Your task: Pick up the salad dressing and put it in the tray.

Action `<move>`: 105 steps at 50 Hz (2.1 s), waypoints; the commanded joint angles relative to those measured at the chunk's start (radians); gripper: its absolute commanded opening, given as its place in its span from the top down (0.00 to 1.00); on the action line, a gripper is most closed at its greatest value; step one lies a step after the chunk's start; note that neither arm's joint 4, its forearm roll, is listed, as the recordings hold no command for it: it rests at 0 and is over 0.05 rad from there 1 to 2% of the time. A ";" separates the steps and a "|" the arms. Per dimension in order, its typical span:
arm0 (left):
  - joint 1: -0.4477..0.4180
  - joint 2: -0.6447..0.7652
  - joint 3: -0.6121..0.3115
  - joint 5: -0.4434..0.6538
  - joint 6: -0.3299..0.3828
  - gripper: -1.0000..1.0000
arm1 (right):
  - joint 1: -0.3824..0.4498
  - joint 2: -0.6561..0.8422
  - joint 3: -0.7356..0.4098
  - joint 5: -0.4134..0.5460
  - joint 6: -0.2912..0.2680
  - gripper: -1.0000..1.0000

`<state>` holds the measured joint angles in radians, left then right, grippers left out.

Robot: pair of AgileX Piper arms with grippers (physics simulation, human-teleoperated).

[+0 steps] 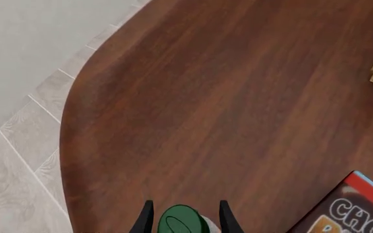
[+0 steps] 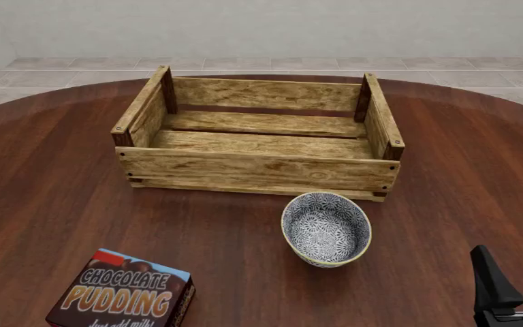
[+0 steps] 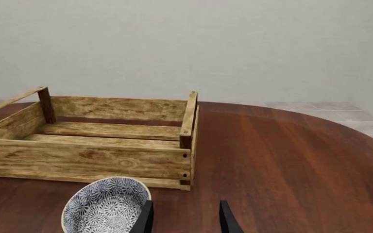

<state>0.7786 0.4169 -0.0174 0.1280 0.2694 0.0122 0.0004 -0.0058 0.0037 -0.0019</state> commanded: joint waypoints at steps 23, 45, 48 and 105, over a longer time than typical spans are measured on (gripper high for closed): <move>0.001 0.050 0.013 -0.054 -0.016 1.00 | -0.006 0.000 0.002 -0.004 0.005 0.00; -0.111 -0.115 -0.018 0.109 -0.059 1.00 | -0.012 0.000 -0.003 -0.001 0.010 0.00; -0.123 -0.115 -0.025 0.110 -0.071 1.00 | -0.012 0.000 -0.005 0.001 0.010 0.00; -0.283 -0.129 -0.202 0.140 -0.025 1.00 | -0.025 0.000 -0.001 -0.002 0.014 0.00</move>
<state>0.5312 0.2838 -0.1817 0.2654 0.2275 -0.0094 0.0003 -0.0083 0.0025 0.0101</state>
